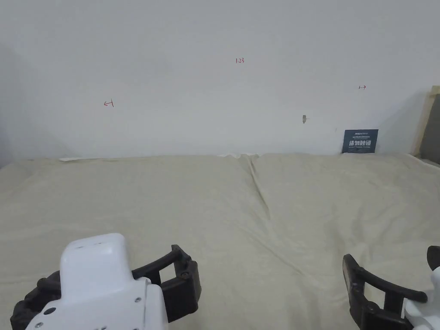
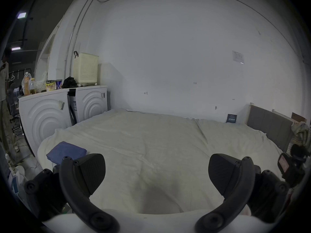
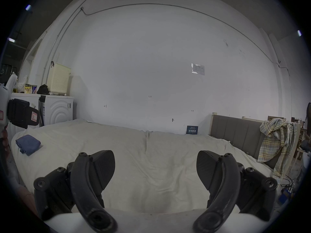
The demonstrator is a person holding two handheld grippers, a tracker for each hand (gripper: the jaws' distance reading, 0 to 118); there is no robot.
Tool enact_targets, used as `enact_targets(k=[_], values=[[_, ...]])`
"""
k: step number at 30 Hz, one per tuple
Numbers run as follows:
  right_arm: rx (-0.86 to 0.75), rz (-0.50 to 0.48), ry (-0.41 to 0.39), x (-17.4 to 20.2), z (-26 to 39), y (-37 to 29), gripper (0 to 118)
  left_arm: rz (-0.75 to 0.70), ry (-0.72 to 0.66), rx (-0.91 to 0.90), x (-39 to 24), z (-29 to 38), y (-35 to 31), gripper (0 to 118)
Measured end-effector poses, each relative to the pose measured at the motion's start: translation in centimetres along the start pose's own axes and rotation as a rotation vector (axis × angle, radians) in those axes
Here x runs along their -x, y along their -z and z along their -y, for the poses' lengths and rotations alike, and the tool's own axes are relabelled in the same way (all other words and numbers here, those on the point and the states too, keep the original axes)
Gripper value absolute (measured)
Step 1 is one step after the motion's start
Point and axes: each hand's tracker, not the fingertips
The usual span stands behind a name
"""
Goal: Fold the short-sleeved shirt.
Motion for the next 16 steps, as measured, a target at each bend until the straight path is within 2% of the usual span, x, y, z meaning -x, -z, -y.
enact_targets(k=[2,5,8,16], values=[[-0.001,-0.002,-0.004,0.0,0.0,0.0,101,-0.012,0.019,-0.010,0.0,0.2,0.3,118],[-0.006,-0.004,-0.005,0.1,-0.1,0.0,101,-0.002,-0.025,-0.051,0.3,0.4,0.0,118],[-0.006,-0.004,-0.005,0.1,-0.2,0.0,101,-0.059,0.014,-0.016,-0.4,0.2,0.0,118],[-0.006,-0.008,-0.009,0.1,-0.1,0.0,101,-0.047,0.052,-0.026,-0.8,0.5,0.0,118]])
